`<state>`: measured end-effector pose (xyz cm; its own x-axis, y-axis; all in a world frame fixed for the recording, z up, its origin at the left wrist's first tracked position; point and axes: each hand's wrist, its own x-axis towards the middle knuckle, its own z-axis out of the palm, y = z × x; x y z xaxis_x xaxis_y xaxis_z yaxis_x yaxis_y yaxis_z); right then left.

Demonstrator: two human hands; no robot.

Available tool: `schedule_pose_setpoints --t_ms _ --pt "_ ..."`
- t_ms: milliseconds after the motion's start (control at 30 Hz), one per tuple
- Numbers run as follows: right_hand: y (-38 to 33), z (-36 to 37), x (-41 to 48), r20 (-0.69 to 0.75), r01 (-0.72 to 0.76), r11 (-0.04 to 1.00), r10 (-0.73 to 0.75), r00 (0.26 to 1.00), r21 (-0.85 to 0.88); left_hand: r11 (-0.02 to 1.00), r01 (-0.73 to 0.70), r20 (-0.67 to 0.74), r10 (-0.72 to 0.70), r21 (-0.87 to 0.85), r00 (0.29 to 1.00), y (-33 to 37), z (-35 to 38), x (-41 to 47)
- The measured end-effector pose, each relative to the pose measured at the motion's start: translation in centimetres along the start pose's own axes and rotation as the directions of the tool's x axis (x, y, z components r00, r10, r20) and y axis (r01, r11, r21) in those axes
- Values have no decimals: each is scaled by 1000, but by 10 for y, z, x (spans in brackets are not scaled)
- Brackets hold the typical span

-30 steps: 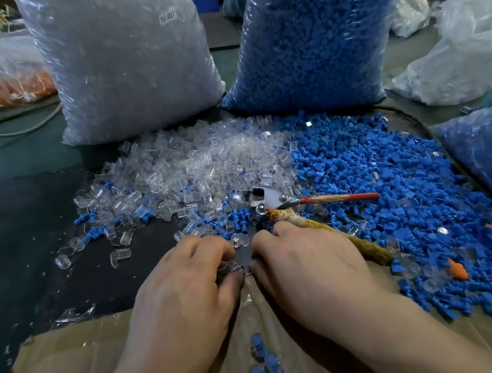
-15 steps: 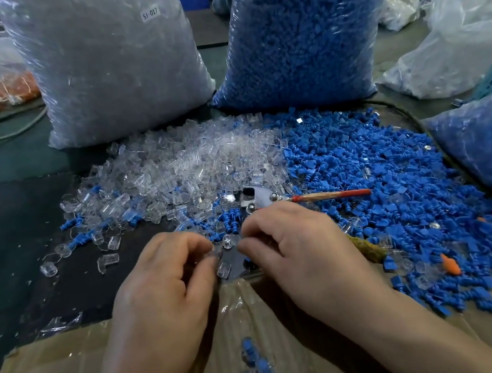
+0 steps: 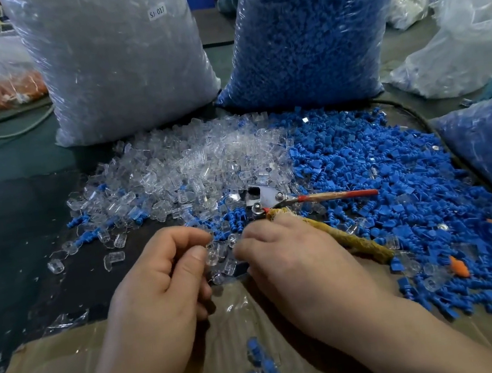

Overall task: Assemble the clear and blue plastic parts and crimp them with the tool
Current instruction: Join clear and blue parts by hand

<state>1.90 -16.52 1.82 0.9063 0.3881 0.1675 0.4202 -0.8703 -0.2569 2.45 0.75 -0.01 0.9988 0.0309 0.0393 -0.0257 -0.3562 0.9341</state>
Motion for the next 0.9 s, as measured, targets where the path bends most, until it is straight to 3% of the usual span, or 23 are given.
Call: schedule_pose_setpoints --t_ms 133,367,533,733,833,900 --pt "0 1 4 50 -6 1000 7 999 -30 975 112 72 -99 -194 992 1 -2 2" --pt "1 6 5 8 -9 1000 10 1000 -20 919 213 149 -172 -332 974 -6 -9 9" --pt "-1 0 4 -96 -124 956 154 983 264 863 234 159 -180 -448 971 1 -3 9" --pt "2 -3 1 -179 -202 887 297 938 415 937 145 117 -113 -318 987 5 -2 4" --pt "1 -6 0 -158 -261 788 409 899 557 935 150 106 -121 -320 987 3 -1 1" --pt "0 -8 -1 -47 -304 628 478 877 716 931 147 102 -119 -334 988 2 0 0"
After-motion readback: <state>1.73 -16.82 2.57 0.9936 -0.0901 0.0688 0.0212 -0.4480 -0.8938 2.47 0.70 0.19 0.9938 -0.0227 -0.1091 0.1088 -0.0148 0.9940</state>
